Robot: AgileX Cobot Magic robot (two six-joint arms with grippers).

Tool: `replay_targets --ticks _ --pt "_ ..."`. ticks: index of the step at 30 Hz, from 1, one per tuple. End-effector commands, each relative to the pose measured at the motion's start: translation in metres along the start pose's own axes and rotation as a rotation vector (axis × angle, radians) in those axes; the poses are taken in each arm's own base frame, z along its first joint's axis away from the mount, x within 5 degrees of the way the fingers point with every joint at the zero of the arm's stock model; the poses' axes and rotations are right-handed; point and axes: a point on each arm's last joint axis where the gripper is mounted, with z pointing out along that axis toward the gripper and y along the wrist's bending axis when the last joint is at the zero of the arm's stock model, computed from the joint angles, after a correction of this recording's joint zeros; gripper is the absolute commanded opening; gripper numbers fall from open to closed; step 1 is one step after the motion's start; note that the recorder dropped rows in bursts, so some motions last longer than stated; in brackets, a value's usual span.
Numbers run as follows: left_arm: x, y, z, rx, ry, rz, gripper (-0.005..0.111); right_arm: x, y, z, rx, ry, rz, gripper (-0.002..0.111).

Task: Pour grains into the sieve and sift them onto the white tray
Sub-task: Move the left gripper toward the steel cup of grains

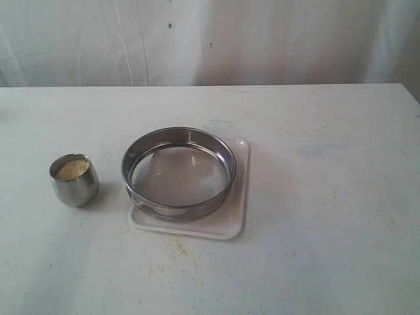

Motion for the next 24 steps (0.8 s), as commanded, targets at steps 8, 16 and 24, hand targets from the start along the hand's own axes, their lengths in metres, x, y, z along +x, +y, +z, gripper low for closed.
replay_targets --ticks 8,16,24 --pt "-0.101 -0.07 0.072 0.171 -0.006 0.437 0.0 -0.003 0.0 -0.001 0.004 -0.015 -0.005 0.0" --pt "0.02 -0.052 0.166 0.169 0.826 0.64 0.0 -0.003 0.0 -0.001 0.004 -0.015 -0.005 0.0" --pt "0.081 -0.028 0.159 0.146 1.07 0.641 0.0 -0.003 0.0 -0.001 0.004 -0.014 -0.005 0.0"
